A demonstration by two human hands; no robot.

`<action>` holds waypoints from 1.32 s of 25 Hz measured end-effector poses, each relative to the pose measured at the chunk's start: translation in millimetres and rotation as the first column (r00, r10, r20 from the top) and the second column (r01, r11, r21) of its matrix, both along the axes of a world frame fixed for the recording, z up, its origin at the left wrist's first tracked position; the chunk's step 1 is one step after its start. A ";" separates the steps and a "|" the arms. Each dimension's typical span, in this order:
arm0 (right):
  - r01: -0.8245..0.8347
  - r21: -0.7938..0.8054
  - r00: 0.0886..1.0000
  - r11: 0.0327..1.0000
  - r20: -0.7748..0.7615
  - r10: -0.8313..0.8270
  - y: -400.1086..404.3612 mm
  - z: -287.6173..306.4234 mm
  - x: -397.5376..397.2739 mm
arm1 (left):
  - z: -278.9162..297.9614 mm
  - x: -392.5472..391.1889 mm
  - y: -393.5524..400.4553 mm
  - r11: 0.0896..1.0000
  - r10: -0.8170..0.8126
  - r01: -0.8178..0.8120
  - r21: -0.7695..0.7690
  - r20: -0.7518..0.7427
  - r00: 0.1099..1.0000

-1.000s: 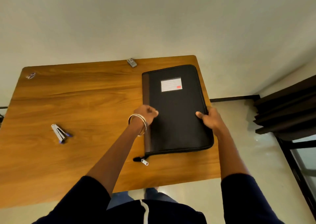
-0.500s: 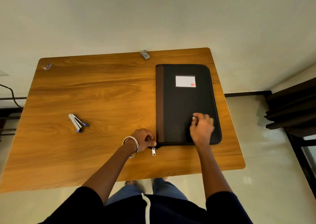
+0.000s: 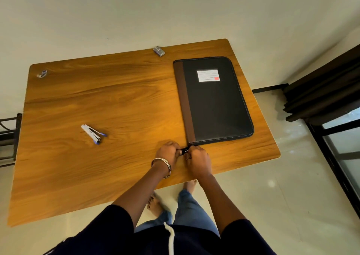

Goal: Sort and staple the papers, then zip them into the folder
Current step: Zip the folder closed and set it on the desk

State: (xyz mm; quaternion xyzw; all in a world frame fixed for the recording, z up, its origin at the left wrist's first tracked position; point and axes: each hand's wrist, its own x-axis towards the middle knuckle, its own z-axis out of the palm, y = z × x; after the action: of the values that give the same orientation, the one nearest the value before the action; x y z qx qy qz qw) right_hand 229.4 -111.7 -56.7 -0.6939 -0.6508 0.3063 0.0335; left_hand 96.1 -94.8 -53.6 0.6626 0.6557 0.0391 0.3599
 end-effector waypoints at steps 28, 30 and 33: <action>0.355 0.084 0.870 0.931 0.337 -0.361 10.4 6.8 137.6 | 36.9 96.3 64.5 0.793 -0.602 0.558 -0.244 -0.451 0.659; 0.442 0.100 0.830 0.891 0.331 -0.449 16.8 8.3 162.5 | 38.0 104.7 69.5 0.738 -0.668 0.616 -0.277 -0.429 0.608; 0.434 0.135 0.832 0.891 0.320 -0.454 37.4 10.9 184.4 | 36.5 120.0 71.9 0.695 -0.718 0.621 -0.361 -0.388 0.578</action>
State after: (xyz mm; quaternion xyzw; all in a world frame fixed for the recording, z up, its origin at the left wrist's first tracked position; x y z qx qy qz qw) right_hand 413.7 -74.3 -45.8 -0.8671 -0.4763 0.1458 0.0096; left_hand 216.1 -22.9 -17.1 0.8105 0.4251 -0.3346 0.2244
